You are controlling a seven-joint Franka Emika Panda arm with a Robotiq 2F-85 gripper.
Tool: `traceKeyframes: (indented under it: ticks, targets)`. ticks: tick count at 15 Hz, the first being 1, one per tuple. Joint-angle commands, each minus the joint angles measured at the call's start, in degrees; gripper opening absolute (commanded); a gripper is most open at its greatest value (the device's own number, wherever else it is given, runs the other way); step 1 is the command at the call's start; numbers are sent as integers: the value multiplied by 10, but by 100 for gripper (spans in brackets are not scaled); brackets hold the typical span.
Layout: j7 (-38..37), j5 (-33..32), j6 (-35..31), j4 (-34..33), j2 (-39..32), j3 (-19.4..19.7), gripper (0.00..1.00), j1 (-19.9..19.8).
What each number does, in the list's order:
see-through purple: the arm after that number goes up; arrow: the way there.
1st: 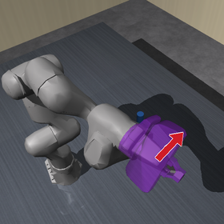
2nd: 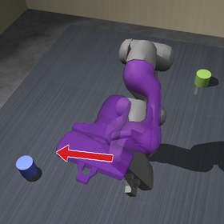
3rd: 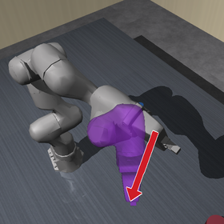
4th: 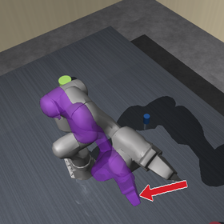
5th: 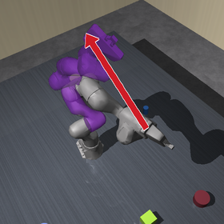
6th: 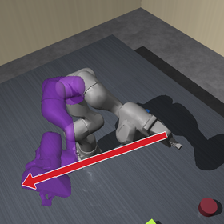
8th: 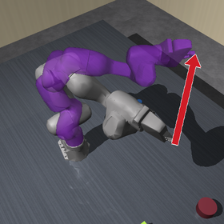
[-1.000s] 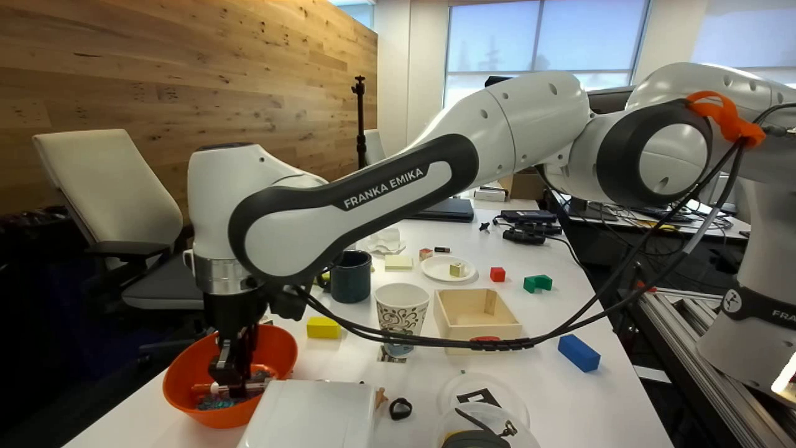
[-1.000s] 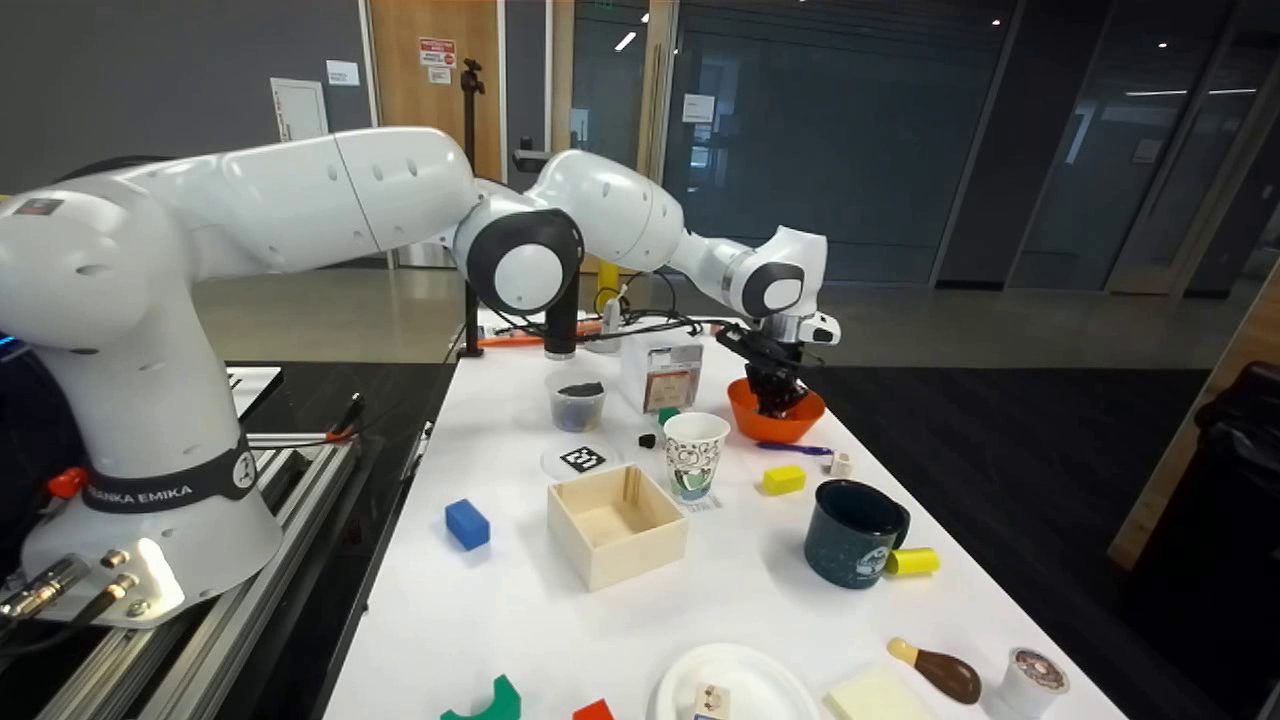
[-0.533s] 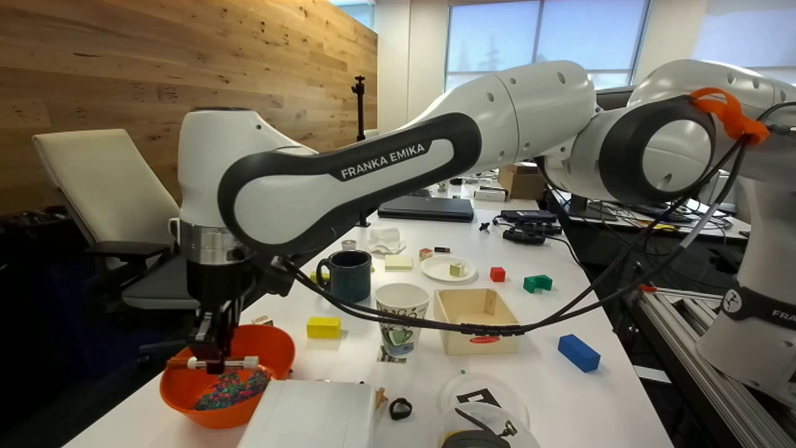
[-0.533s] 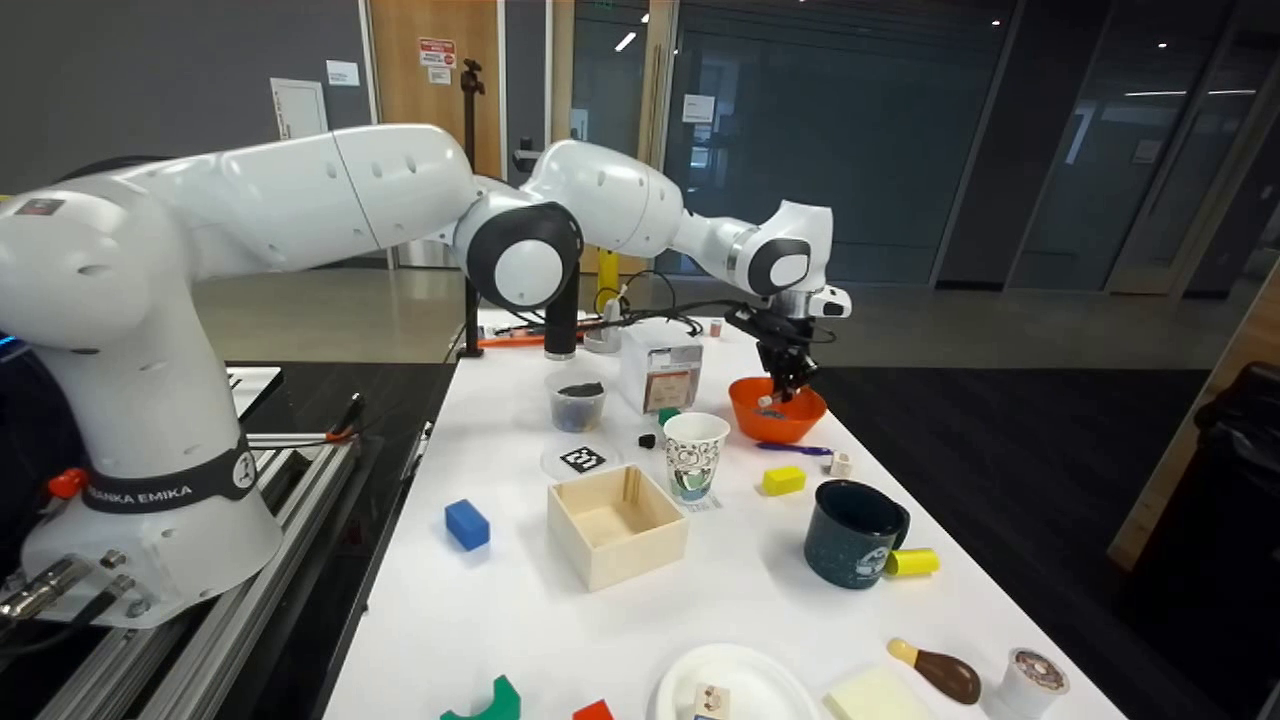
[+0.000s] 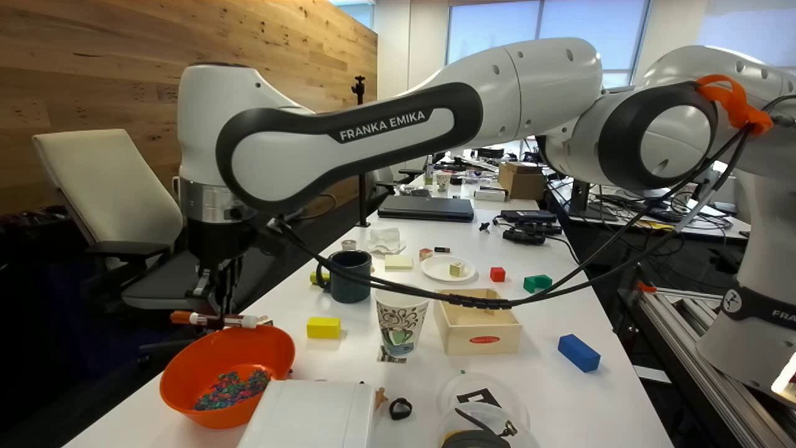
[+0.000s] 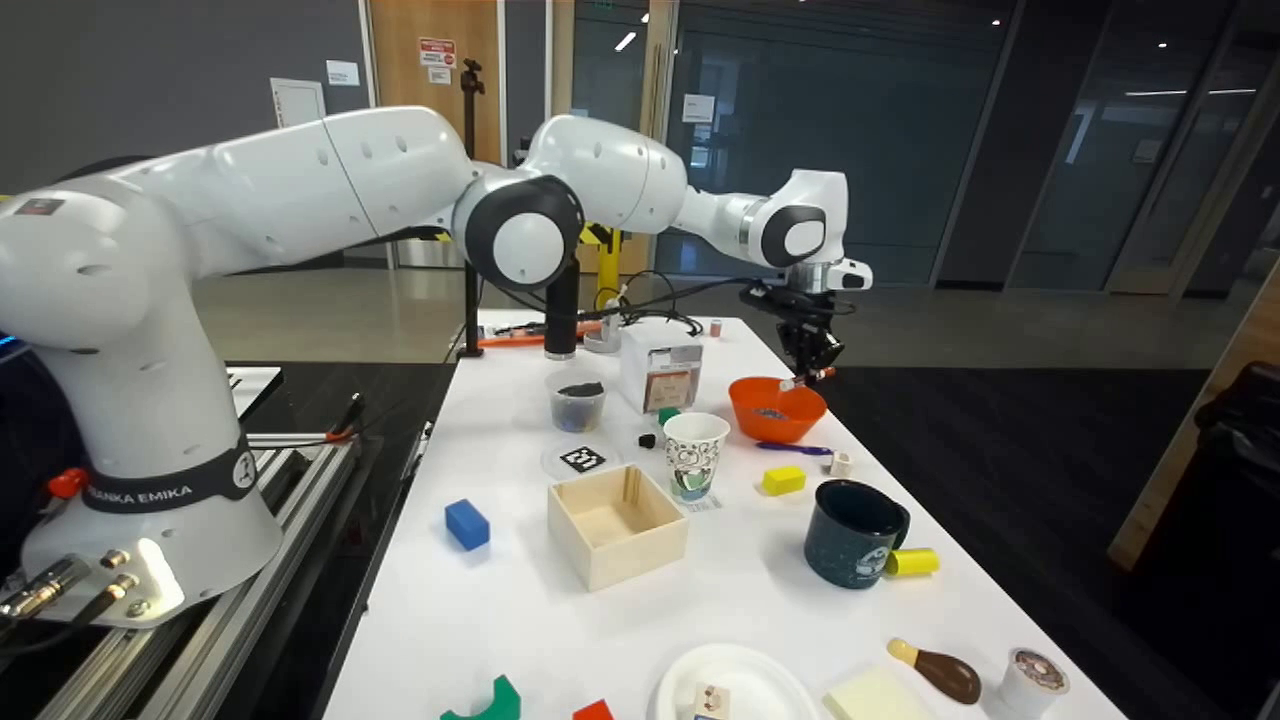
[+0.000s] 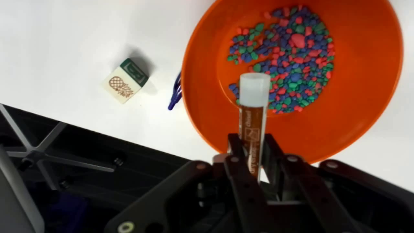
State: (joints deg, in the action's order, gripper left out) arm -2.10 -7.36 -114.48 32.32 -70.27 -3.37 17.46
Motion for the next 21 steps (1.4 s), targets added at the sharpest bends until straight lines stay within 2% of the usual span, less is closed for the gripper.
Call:
traceKeyframes:
  ticks: [1, 11, 15, 21]
  targets:
    - [-62, -15, 14, 13, 33, 30, 5, 7]
    - [-273, -7, 16, 62, 60, 105, 5, 8]
    - [-353, -2, 2, 128, 87, 125, 5, 7]
    - [-454, -5, -37, 265, 162, 156, 5, 13]
